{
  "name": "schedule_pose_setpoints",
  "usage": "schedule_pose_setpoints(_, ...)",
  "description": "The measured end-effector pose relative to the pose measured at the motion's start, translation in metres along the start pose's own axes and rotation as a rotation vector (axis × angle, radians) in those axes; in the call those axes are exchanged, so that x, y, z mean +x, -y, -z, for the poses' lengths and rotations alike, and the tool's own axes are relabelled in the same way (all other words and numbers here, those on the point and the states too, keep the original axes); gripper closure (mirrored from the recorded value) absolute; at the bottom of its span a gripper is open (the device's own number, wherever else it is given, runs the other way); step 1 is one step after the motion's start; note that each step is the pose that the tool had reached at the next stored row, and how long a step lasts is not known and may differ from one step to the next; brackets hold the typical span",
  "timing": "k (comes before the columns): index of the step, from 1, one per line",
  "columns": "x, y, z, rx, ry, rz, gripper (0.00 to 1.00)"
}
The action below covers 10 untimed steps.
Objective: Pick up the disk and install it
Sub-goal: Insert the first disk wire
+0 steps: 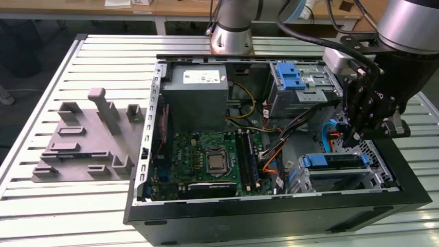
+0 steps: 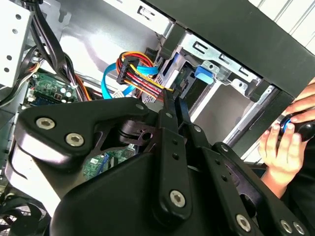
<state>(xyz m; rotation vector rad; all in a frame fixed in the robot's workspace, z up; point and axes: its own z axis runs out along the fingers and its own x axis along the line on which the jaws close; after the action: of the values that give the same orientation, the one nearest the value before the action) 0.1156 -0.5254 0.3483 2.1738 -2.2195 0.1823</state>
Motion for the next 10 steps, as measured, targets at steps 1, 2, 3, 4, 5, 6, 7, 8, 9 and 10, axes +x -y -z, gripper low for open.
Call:
schedule_pose_setpoints(1, 0.0000, 0.0011, -0.0002, -0.0037, -0.0001, 0.000, 0.84)
schedule_pose_setpoints(2, -0.0001, 0.0021, -0.0005, -0.0070, 0.0000, 0.000, 0.84)
schedule_pose_setpoints(3, -0.0001, 0.0029, -0.0010, -0.0098, 0.0000, 0.000, 0.84)
schedule_pose_setpoints(4, 0.0003, 0.0032, -0.0014, -0.0119, -0.0003, 0.000, 0.84)
schedule_pose_setpoints(5, 0.0011, 0.0033, -0.0019, -0.0136, -0.0003, 0.000, 0.84)
schedule_pose_setpoints(6, 0.0021, 0.0032, -0.0024, -0.0151, -0.0004, -0.001, 0.84)
schedule_pose_setpoints(7, 0.0034, 0.0033, -0.0031, -0.0164, -0.0002, -0.002, 0.84)
schedule_pose_setpoints(8, 0.0049, 0.0033, -0.0035, -0.0174, -0.0004, -0.003, 0.84)
schedule_pose_setpoints(9, 0.0066, 0.0033, -0.0040, -0.0181, -0.0004, -0.004, 0.84)
schedule_pose_setpoints(10, 0.0079, 0.0033, -0.0044, -0.0190, -0.0005, -0.006, 0.84)
